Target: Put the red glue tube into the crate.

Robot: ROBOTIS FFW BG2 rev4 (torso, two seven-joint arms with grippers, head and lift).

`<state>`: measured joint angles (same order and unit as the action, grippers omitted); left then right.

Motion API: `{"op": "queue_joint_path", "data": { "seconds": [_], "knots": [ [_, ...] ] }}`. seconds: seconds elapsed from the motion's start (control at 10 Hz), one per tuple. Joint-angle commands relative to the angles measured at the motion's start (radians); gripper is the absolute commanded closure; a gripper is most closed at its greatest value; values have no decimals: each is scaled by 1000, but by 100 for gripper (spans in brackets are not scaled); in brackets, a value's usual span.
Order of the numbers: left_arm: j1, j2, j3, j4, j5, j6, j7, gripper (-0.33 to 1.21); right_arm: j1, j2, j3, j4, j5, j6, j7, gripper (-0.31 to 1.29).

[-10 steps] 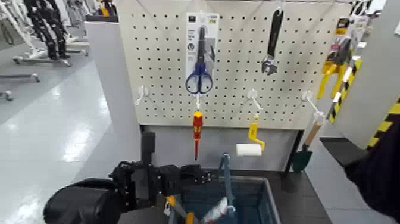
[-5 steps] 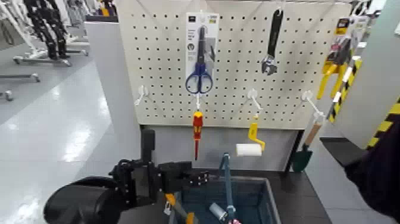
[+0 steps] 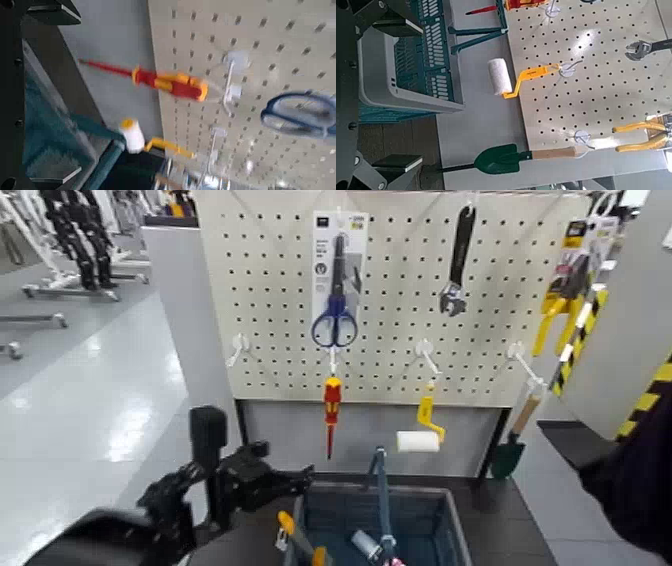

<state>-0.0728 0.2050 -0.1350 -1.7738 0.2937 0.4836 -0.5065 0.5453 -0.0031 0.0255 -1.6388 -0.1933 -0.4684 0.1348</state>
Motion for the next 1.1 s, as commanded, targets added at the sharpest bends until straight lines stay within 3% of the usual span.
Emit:
{"op": "queue_joint_path", "data": {
  "seconds": [0.1, 0.4, 0.6, 0.7, 1.1],
  "knots": [
    [196, -16, 66, -127, -163, -126, 95, 0, 7, 106, -1, 4, 0, -21, -18, 17],
    [419, -9, 52, -185, -243, -344, 341, 0, 13, 107, -1, 5, 0, -29, -29, 17],
    [513, -6, 26, -182, -318, -504, 517, 3, 15, 106, -2, 2, 0, -27, -29, 17],
    [539, -7, 26, -182, -314, -511, 563, 4, 16, 104, -4, 1, 2, -22, -29, 17],
    [561, 13, 23, -188, -291, -519, 560, 9, 21, 107, -10, 1, 11, -29, -34, 17]
  ]
}}
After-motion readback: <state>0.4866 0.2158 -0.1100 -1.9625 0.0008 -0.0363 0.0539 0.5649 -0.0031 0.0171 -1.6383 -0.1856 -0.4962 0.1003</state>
